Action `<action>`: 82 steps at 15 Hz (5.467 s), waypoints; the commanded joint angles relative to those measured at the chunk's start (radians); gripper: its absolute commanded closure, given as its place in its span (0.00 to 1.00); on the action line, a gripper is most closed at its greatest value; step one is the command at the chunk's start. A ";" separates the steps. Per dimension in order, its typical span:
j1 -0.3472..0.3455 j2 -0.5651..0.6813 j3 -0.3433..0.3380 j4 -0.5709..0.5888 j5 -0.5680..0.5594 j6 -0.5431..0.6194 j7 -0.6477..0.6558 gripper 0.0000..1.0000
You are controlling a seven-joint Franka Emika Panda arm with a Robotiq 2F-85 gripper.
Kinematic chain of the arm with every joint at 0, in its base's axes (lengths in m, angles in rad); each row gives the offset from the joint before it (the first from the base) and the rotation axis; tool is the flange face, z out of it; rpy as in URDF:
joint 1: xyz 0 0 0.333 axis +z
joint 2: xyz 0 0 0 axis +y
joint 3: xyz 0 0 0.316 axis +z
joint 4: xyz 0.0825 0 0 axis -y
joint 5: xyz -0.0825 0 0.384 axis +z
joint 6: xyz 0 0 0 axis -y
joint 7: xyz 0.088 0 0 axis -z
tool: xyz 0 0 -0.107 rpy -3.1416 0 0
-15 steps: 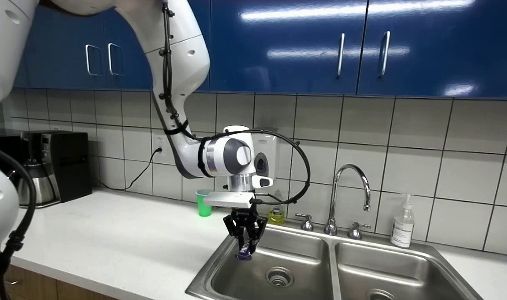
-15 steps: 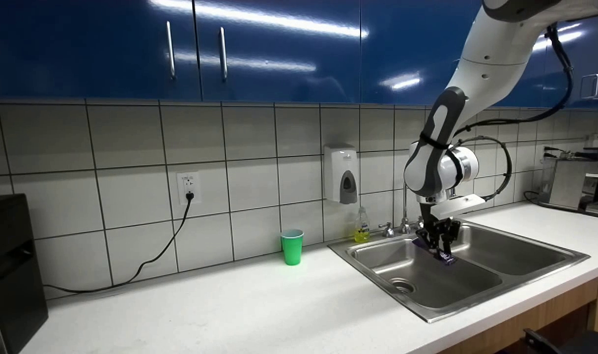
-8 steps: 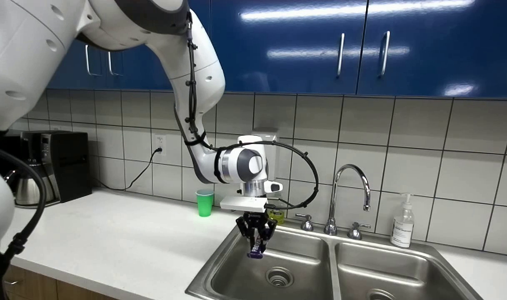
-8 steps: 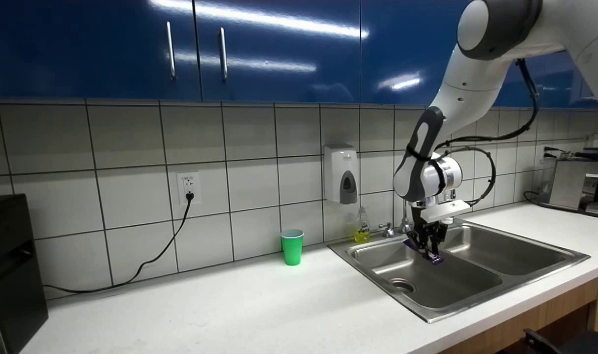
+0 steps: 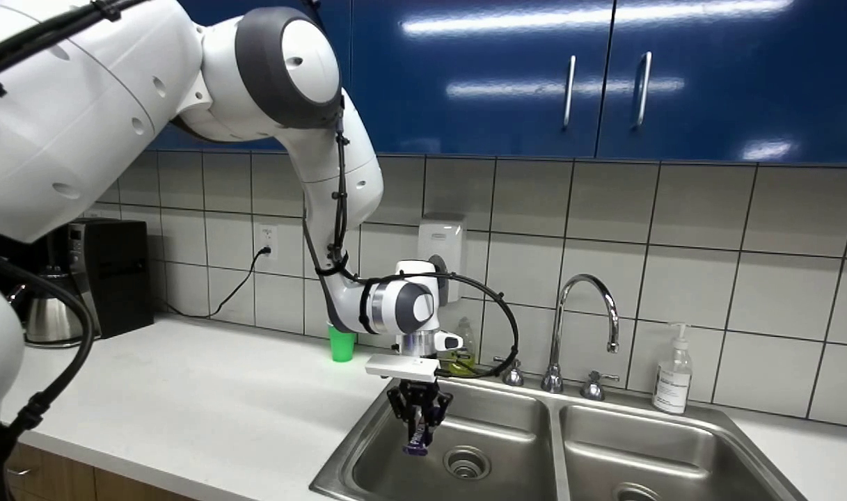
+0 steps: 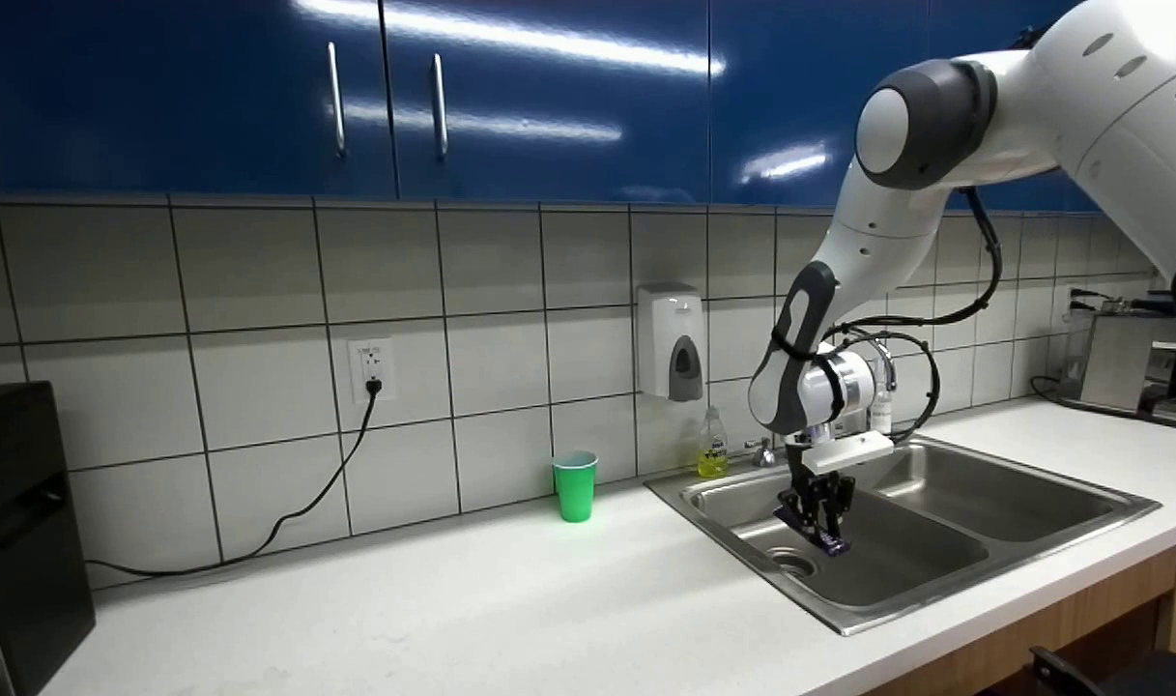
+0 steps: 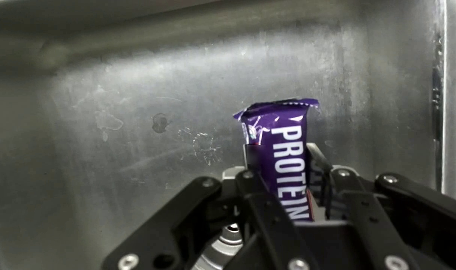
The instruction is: Put the chocolate bar inside the sink
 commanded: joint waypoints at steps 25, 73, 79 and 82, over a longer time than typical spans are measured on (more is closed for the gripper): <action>-0.064 0.301 0.005 0.237 0.016 -0.033 -0.015 0.90; 0.067 -0.258 -0.067 -0.297 -0.054 0.093 0.045 0.00; 0.130 -0.377 -0.049 -0.415 -0.115 0.089 0.076 0.00; 0.183 -0.414 -0.037 -0.459 -0.164 0.084 0.113 0.00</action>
